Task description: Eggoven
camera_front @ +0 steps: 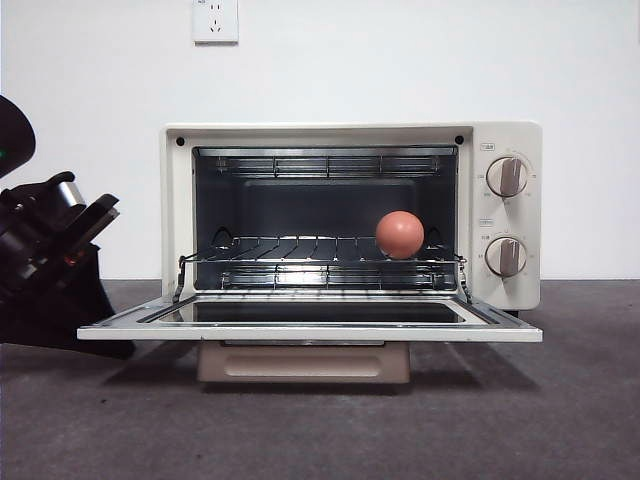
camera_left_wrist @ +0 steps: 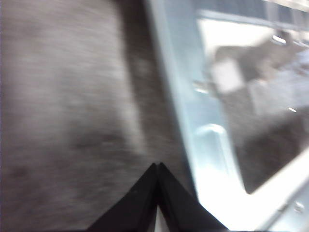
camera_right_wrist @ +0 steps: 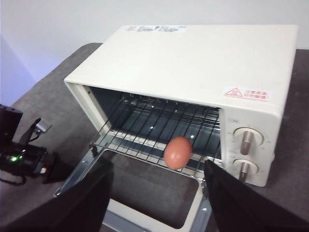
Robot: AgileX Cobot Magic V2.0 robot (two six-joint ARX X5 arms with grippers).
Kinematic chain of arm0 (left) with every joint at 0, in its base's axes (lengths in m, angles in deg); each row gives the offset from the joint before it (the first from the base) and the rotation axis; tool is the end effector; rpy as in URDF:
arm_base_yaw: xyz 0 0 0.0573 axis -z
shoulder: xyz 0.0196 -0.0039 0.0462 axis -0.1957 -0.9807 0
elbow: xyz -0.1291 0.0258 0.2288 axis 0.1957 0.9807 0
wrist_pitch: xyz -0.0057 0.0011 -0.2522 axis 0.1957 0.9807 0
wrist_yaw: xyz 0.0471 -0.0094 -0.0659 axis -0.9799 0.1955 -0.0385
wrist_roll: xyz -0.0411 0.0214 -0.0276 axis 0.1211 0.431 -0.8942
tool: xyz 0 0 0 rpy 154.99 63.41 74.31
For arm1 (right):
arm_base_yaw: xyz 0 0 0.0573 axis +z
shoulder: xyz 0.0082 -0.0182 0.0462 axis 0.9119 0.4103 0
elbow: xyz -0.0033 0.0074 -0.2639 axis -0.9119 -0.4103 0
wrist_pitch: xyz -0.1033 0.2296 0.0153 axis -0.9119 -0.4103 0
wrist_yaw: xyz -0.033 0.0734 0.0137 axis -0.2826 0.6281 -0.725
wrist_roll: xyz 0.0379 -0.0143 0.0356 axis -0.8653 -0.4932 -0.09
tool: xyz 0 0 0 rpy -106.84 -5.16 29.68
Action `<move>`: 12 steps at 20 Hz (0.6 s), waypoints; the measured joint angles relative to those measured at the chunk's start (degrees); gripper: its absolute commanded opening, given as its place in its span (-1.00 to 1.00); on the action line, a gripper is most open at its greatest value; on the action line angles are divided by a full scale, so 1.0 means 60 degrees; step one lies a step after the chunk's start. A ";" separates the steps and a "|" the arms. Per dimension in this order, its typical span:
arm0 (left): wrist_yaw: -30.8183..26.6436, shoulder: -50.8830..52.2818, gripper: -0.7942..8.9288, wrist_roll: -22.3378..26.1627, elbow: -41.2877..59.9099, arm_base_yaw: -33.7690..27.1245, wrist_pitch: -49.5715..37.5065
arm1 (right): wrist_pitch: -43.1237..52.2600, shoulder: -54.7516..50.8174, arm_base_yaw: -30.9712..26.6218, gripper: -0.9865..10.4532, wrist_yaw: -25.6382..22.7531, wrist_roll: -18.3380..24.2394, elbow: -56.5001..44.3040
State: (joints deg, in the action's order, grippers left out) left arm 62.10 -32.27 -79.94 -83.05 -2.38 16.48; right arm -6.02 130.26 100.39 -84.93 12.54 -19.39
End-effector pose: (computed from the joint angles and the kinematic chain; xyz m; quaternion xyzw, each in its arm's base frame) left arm 0.2708 -0.0594 0.1299 -0.1757 0.4657 -0.2986 0.8143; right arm 0.1160 0.0786 0.3624 0.0904 0.1975 0.2463 0.9445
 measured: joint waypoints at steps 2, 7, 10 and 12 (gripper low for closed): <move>0.0255 -0.0200 -0.82 -0.0004 0.0000 0.0058 -0.0022 | 0.0000 0.0000 0.0000 -0.29 -0.0069 0.0011 0.0000; 0.0907 -0.0382 -0.82 -0.0102 0.0025 -0.0025 -0.0142 | 0.0000 0.0000 0.0000 -0.29 -0.0106 0.0069 0.0000; 0.1821 -0.0412 -0.82 -0.0543 0.0095 -0.0288 -0.0667 | 0.0000 0.0000 0.0000 -0.29 -0.0131 0.0073 0.0000; 0.2430 -0.0412 -0.82 -0.0973 0.0095 -0.0481 -0.1253 | -0.0004 0.0000 0.0000 -0.29 -0.0131 0.0073 0.0000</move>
State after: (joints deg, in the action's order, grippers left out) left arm 76.68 -34.74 -85.77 -82.48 -5.26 8.96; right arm -6.04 130.26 100.39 -85.72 12.97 -19.39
